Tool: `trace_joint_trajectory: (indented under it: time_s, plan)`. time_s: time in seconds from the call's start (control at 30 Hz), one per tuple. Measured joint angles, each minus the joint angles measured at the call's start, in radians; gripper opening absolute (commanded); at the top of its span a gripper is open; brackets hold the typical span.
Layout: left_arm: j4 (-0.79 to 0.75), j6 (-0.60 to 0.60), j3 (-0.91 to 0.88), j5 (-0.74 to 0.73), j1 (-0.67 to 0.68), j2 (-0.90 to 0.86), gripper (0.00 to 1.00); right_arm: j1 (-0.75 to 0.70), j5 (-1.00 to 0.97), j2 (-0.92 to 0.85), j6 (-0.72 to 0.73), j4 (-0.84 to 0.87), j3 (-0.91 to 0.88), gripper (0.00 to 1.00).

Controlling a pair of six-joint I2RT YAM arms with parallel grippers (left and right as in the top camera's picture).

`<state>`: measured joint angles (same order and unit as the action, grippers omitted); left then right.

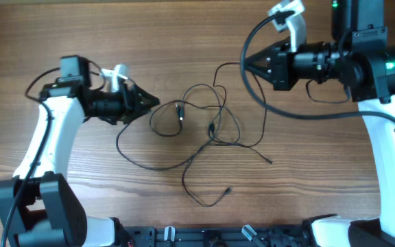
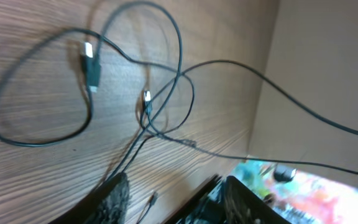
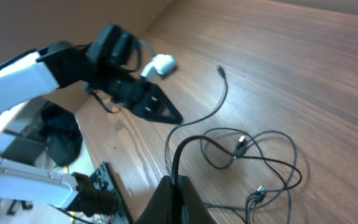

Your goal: Untangle cables

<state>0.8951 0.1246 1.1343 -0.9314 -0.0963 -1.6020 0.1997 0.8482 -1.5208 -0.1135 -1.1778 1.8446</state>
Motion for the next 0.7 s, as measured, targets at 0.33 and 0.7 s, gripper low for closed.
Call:
trace_joint_trajectory:
  time_s: [0.33, 0.7]
  plan:
    - [-0.183, 0.069, 0.0, 0.129, 0.341, 0.0, 0.62, 0.02, 0.213, 0.1, 0.122, 0.206, 0.209, 0.04]
    - [-0.165, 0.079, 0.0, 0.262, 0.445, 0.0, 0.04, 0.021, 0.193, 0.098, 0.241, 0.241, 0.209, 0.04]
